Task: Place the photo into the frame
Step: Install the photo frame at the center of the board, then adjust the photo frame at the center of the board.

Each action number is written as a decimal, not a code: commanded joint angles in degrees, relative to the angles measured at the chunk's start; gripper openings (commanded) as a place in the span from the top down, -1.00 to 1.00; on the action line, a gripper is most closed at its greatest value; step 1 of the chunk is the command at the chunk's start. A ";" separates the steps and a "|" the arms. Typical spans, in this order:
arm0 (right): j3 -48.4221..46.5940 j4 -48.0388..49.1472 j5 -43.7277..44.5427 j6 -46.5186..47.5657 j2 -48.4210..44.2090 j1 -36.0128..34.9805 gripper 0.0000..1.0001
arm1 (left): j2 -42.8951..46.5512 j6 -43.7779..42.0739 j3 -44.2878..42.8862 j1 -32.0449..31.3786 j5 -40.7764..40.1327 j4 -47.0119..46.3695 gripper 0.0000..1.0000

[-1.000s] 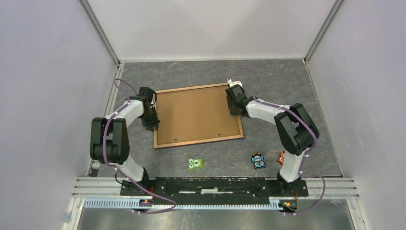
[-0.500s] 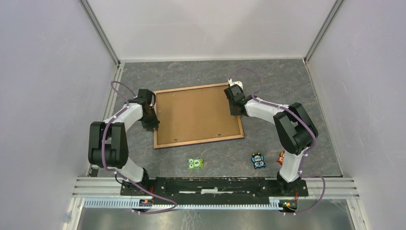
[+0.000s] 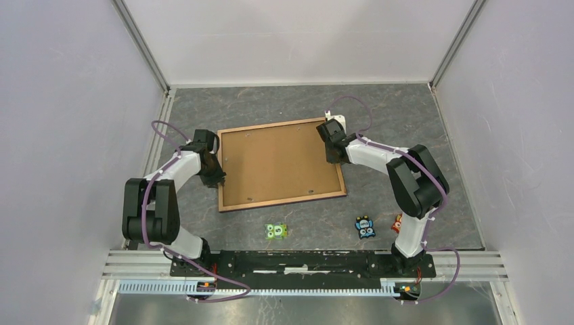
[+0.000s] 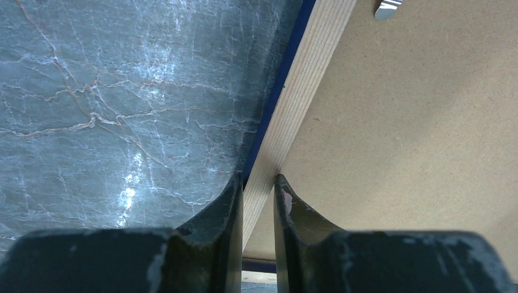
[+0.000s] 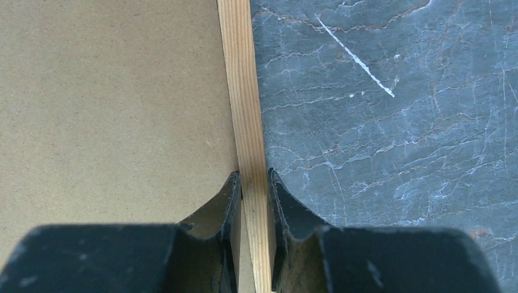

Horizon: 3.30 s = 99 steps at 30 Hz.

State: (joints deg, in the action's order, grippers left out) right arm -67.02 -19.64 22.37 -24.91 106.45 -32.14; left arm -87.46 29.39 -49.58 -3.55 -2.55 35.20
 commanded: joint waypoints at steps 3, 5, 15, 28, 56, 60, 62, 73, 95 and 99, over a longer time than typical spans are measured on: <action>-0.90 0.00 -8.09 -2.63 -4.27 -1.26 1.00 | -0.24 6.23 2.99 -1.12 7.25 -1.93 0.95; -1.42 -0.73 -8.64 -1.34 -5.38 -1.26 0.70 | 1.10 4.99 3.13 -1.11 6.12 -1.14 0.96; -2.55 -1.40 -4.08 -6.33 -11.41 -1.26 -0.54 | 5.15 2.84 4.29 -1.15 5.02 -0.13 0.96; 1.95 3.43 -14.67 7.48 -7.86 6.98 -0.76 | 3.44 0.52 3.10 -1.30 4.32 -0.70 0.96; 36.53 25.35 -26.08 -3.10 -31.19 -3.04 -0.32 | -19.28 5.15 -33.98 -1.59 -2.29 6.99 -0.77; 32.20 21.79 -21.19 2.82 -32.62 -1.90 -0.65 | -7.87 6.12 -22.97 -1.63 0.60 6.45 -0.91; 29.25 20.20 -21.22 4.31 -31.37 0.23 -0.65 | -0.93 8.88 -15.82 -1.79 2.20 6.10 -0.86; 24.22 18.85 -24.91 3.72 -29.31 4.10 -0.59 | 17.78 49.39 11.29 -13.49 11.27 -9.45 -0.75; 27.97 16.17 -18.44 6.03 -35.73 5.16 -0.60 | -8.58 50.86 -4.73 -22.47 -3.32 -0.04 0.58; 21.71 13.27 -18.21 11.49 -29.68 6.24 -0.62 | -11.30 32.60 -6.96 -19.06 -3.60 0.75 0.96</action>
State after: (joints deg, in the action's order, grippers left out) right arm -37.87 -5.26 2.74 -19.35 72.23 -27.03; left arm -95.77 84.58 -54.22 -25.58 -0.01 31.05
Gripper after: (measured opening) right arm 0.803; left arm 0.261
